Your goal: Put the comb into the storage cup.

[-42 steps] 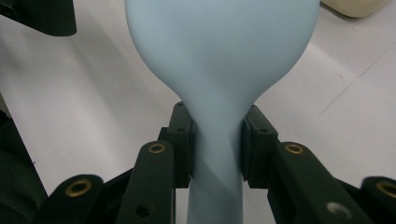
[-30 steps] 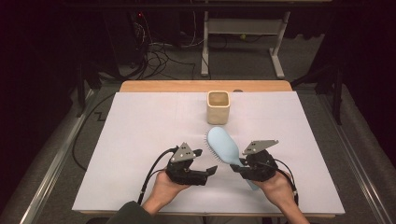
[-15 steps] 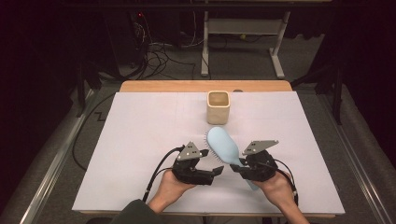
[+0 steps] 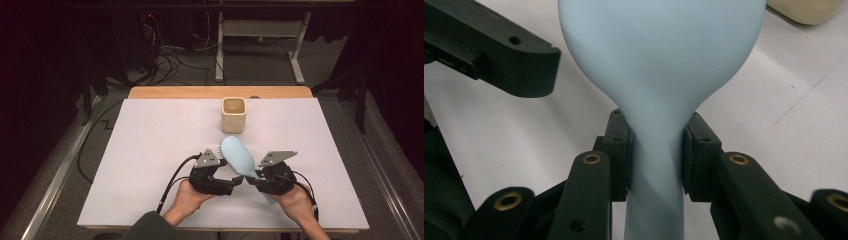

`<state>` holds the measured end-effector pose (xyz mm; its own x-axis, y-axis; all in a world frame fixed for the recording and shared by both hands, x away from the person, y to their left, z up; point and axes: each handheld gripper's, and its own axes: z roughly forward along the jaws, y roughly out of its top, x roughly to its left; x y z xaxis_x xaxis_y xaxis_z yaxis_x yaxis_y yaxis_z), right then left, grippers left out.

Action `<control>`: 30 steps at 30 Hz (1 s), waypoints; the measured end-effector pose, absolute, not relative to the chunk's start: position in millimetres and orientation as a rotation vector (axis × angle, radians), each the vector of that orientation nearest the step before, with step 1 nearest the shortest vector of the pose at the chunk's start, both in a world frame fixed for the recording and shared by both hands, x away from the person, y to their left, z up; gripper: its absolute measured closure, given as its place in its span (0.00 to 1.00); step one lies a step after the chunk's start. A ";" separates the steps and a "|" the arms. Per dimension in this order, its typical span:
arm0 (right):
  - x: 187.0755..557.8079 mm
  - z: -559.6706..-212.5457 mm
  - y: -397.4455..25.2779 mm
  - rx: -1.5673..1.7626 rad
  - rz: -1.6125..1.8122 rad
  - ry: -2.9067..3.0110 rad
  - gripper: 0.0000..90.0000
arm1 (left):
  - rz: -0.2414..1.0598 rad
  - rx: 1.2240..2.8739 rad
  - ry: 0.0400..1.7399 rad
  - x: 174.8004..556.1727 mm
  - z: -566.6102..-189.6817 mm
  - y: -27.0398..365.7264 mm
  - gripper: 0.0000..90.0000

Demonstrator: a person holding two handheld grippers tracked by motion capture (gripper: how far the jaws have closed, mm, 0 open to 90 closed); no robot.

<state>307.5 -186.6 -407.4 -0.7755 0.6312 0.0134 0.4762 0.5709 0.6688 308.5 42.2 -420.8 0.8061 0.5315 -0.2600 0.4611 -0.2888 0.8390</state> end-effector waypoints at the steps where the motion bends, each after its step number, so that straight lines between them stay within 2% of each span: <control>1: 307.3 -407.3 -186.4 0.923 0.997 2.576 0.78 | 0.077 1.928 0.749 309.0 -420.6 41.7 0.25; 30: 303.0 -408.9 -177.0 0.873 1.032 2.591 0.78 | 0.062 1.905 0.803 315.7 -417.8 30.1 0.27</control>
